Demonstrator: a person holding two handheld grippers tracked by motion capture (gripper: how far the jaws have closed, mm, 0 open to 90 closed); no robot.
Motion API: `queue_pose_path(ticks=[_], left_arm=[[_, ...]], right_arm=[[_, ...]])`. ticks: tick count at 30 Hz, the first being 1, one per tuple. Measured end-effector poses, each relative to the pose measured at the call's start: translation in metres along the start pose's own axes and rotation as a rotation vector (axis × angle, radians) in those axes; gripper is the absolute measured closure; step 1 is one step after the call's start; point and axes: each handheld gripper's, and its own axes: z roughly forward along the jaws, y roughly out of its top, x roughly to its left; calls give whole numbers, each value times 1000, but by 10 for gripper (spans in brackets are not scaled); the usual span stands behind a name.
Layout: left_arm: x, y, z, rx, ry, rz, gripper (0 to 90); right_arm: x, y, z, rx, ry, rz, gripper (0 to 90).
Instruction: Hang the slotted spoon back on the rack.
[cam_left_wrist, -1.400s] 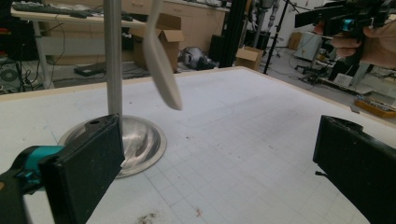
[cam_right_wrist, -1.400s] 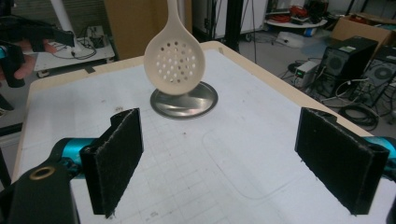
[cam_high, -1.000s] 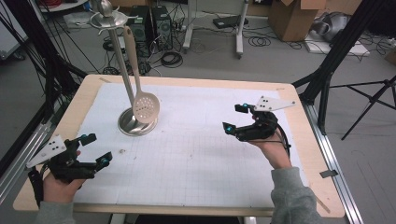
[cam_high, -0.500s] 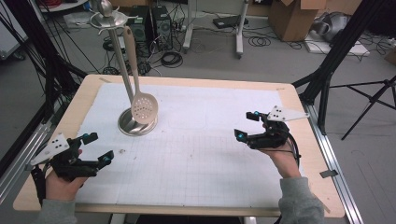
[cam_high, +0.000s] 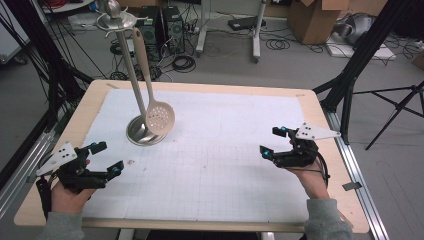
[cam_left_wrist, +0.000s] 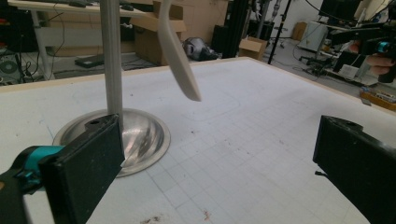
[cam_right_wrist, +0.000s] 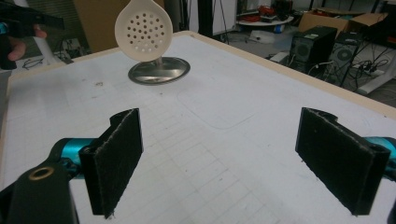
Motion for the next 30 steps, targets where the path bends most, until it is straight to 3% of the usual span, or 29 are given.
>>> queue_pose_path(ticks=[8, 30], left_arm=[[0, 0, 1, 0, 3, 1, 24], [2, -4, 2, 11, 13, 0, 24]], right_arm=[[0, -12, -13, -37, 2, 24, 143], [-12, -50, -46, -88, -91, 73, 142]])
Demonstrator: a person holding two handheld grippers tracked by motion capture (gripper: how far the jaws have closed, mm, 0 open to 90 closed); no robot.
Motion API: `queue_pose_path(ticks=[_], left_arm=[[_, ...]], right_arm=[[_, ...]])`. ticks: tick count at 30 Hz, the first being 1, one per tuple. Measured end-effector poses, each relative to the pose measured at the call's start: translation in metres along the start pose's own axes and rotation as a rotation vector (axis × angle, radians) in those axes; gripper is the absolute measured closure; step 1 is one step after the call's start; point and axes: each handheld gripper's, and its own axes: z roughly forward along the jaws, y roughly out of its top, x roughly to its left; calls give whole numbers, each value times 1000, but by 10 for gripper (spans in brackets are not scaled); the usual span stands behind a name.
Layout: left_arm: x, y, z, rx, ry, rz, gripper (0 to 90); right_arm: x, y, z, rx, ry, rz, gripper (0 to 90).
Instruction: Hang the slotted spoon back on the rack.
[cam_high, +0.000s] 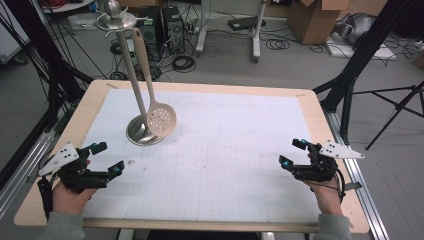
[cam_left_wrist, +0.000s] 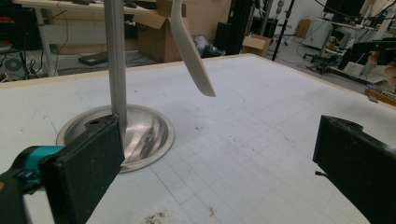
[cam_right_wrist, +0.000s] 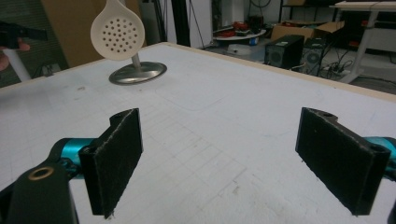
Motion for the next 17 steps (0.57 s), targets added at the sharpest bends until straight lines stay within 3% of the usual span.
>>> queue_pose_path(ticks=[3, 17], left_arm=[[0, 0, 0, 1, 1, 2, 24], [2, -5, 1, 11, 15, -1, 24]], right_arm=[[-1, -6, -3, -5, -8, 16, 141], [-2, -22, -9, 3, -26, 5, 141]])
